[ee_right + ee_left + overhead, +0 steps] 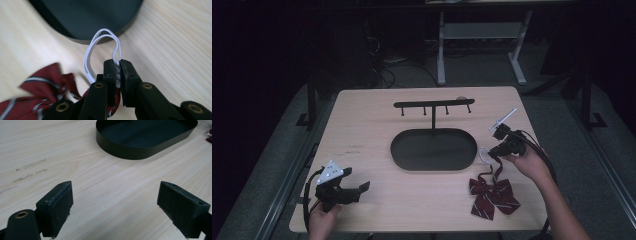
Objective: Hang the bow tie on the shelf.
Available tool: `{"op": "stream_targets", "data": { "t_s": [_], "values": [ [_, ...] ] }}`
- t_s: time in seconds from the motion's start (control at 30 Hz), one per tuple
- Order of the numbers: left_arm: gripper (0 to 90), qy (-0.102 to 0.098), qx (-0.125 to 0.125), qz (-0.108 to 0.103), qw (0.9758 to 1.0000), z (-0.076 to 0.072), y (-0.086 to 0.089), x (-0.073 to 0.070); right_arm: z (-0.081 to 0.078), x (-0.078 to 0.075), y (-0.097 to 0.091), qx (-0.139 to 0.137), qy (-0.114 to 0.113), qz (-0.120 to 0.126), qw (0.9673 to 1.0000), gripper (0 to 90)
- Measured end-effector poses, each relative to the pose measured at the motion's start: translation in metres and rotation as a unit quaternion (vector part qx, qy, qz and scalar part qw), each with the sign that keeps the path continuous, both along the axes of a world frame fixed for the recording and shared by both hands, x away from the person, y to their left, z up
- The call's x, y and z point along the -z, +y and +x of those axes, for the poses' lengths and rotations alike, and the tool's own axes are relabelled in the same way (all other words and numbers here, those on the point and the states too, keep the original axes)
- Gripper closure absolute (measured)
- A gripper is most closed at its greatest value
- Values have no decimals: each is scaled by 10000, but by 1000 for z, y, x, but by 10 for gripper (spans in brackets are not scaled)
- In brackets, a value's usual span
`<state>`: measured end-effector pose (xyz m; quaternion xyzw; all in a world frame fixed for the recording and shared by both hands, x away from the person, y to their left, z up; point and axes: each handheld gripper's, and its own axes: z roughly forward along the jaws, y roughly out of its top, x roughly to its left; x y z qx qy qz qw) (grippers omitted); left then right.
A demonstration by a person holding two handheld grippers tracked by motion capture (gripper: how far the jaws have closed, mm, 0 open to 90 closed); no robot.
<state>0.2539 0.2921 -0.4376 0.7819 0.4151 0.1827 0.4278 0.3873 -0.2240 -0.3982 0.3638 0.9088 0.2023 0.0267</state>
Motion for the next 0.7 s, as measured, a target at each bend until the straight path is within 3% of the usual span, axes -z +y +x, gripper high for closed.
{"op": "stream_targets", "data": {
  "t_s": [0.23, 0.7],
  "values": [
    [131, -10, -12, -12, 10000, 0, 0, 0, -13, -21, 5, -342, -112, 229, 9991, 834],
    [131, 0, -19, 6, 10000, 0, 0, 0, -25, -48, 10, -578, -275, 460, 9969, 832]
  ]
}}
